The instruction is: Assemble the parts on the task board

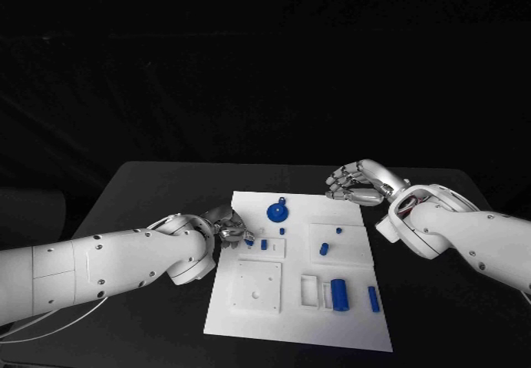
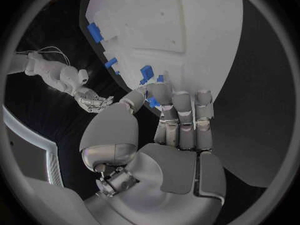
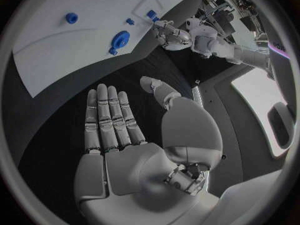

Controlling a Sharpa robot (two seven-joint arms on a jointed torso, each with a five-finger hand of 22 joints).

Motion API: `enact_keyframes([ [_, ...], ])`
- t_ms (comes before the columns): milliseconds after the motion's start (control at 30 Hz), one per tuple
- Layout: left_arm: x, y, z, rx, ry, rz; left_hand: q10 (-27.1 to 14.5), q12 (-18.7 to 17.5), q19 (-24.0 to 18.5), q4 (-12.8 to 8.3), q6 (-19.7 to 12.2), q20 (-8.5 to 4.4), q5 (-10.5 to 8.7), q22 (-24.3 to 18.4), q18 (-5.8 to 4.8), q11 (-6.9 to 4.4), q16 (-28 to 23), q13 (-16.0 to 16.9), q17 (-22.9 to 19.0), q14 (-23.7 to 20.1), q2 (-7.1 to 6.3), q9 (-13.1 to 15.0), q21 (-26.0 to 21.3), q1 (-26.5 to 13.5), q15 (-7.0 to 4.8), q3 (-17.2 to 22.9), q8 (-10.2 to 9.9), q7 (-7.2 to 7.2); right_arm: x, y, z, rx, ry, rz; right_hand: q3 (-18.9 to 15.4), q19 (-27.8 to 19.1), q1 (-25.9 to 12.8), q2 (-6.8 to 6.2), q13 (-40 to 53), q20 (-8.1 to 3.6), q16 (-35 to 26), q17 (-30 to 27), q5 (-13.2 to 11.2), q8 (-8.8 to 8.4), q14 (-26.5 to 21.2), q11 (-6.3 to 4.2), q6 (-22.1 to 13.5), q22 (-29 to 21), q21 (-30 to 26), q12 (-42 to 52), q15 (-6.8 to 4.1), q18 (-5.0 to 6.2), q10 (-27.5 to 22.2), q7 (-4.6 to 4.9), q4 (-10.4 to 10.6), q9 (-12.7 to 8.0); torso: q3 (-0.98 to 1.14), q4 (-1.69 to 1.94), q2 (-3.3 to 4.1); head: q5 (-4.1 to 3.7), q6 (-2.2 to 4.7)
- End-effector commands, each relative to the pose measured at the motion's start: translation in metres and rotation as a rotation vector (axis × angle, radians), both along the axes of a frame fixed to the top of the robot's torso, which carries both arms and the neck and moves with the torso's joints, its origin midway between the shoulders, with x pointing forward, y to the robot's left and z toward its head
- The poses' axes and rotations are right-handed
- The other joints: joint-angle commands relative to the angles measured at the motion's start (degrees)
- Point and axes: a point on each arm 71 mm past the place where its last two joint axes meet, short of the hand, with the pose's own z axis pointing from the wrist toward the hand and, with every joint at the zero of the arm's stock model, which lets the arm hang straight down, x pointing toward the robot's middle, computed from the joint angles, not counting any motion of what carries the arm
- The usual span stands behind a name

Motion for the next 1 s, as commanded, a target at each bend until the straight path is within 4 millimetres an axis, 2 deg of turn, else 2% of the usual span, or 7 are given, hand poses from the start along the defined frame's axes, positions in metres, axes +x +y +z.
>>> enact_keyframes([
  [33,-0.0001,-0.0022,-0.0009,0.016,0.002,-0.019,0.0,0.3,0.5,0.3,6.5,-7.04,0.37,1.2,0.53,-0.58,0.4,0.1,0.1,0.7,0.12,5.3,0.4,0.7,-0.78,0.2,0.2,-3.86,-0.0007,0.0009,0.0002,0.0,-0.001,0.012,-0.3,-0.4,0.3,-0.1,-0.1,0.11,-0.3,-0.1,0.2,0.06,0.2,0.1,-0.3,0.1,-0.3,-0.4,0.24,-0.57,0.4,-0.05,0.1,-0.1,-0.01,0.02,-0.01,-0.05,-0.09],
  [500,-0.0007,-0.0031,-0.0039,0.021,0.015,-0.029,0.0,0.4,0.5,0.3,6.5,-7.05,0.42,1.2,0.52,-0.59,0.4,0.2,0.1,0.7,0.12,5.3,0.4,0.7,-0.78,0.1,0.1,-3.86,-0.0005,0.0003,0.0,0.003,0.003,0.01,-0.3,-0.4,0.3,-0.06,-0.1,0.14,-0.3,-0.1,0.5,0.09,0.2,0.09,-0.3,0.2,-0.3,-0.5,0.23,-0.53,0.5,-0.06,0.1,-0.1,0.02,0.03,-0.02,-0.1,-0.36],
  [1000,-0.0004,-0.001,-0.0047,0.038,0.015,-0.035,-0.1,0.4,0.5,0.3,6.6,-7.07,0.44,1.2,0.52,-0.59,0.5,0.2,0.2,0.7,0.09,5.3,0.5,0.7,-0.78,0.1,0.1,-3.87,-0.0005,0.0002,0.0,0.003,0.002,0.01,-0.4,-0.4,0.3,-0.08,-0.1,0.16,-0.3,-0.2,0.6,0.11,0.2,0.09,-0.3,0.2,-0.4,-0.6,0.23,-0.52,0.6,-0.06,0.2,-0.1,-0.01,0.0,-0.01,-0.11,-0.33],
])
